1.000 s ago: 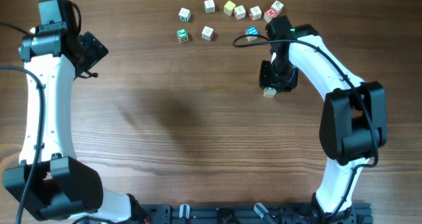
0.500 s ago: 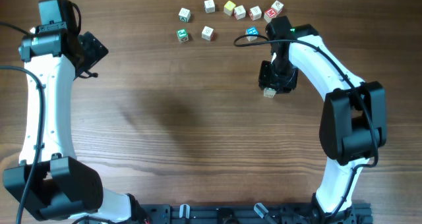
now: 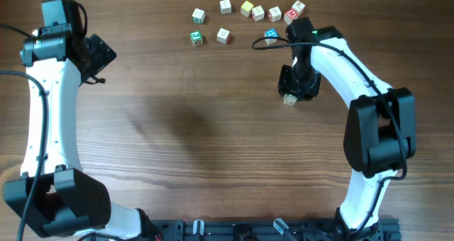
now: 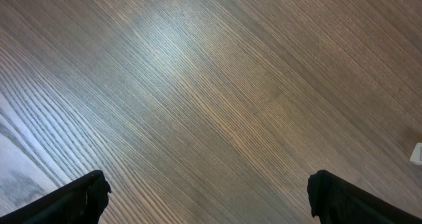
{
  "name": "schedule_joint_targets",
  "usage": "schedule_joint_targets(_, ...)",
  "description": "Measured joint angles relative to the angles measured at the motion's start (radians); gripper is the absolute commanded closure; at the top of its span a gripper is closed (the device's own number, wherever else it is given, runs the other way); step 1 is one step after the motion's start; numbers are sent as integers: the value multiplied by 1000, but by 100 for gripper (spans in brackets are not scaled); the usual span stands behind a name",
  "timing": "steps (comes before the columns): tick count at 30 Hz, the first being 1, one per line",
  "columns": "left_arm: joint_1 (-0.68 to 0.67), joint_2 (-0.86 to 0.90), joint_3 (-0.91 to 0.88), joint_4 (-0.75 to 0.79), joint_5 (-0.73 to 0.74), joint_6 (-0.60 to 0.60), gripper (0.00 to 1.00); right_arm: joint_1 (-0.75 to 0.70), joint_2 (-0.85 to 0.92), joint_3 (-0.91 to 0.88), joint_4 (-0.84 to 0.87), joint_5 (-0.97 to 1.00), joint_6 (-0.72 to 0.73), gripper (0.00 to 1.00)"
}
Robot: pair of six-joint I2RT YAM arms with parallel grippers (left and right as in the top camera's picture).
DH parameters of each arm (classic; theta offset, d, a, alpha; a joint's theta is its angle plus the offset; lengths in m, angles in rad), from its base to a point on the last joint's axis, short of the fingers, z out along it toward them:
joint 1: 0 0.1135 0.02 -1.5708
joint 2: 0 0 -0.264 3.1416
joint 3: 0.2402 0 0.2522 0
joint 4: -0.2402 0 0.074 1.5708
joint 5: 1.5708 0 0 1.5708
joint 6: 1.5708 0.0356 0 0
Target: Form a tower
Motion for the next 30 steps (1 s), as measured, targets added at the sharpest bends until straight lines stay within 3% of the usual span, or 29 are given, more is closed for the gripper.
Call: schedule_joint_targets(30, 0, 0, 0, 0, 0, 0, 0, 0, 0, 18, -87, -11, 21, 53)
